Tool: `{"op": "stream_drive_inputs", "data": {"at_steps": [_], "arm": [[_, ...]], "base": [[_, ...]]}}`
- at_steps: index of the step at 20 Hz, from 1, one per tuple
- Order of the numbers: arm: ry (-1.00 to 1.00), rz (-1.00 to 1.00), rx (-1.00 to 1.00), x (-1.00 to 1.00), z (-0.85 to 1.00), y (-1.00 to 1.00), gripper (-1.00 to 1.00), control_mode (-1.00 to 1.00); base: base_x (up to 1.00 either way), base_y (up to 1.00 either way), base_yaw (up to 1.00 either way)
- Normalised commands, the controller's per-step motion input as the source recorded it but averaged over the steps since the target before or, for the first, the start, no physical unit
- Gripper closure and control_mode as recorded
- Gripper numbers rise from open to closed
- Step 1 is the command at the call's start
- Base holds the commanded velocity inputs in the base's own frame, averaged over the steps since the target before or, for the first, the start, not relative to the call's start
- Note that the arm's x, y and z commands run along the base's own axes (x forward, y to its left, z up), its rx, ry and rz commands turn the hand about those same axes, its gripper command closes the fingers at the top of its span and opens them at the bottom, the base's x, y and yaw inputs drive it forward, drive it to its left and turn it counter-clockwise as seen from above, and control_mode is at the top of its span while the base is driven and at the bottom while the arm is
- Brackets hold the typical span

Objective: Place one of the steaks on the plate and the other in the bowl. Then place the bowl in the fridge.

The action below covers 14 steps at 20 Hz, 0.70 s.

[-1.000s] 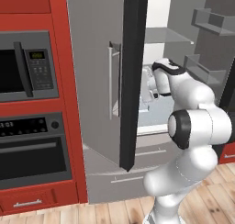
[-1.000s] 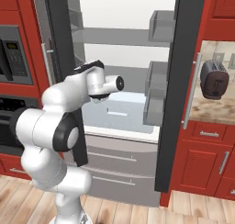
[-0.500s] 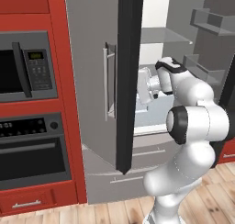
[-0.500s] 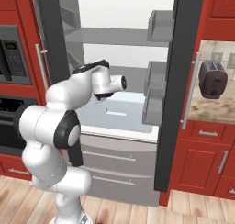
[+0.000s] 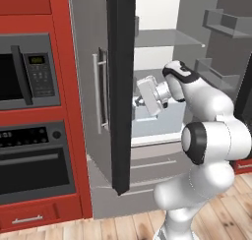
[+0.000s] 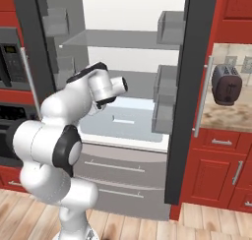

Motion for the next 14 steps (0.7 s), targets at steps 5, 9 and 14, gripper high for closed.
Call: {"op": "stream_drive_inputs", "data": {"at_steps": [5, 9, 14], "arm": [[0.13, 0.17, -0.16, -0.25, 0.0, 1.0, 1.0, -1.0], [0.21, 0.19, -0.12, -0.01, -0.05, 1.0, 1.0, -1.0], [0.25, 0.21, -0.05, 0.0, -0.13, 1.0, 1.0, -1.0]], "base": [[0.0, 0.0, 0.0], [0.0, 0.0, 0.0], [0.0, 0.0, 0.0]]}}
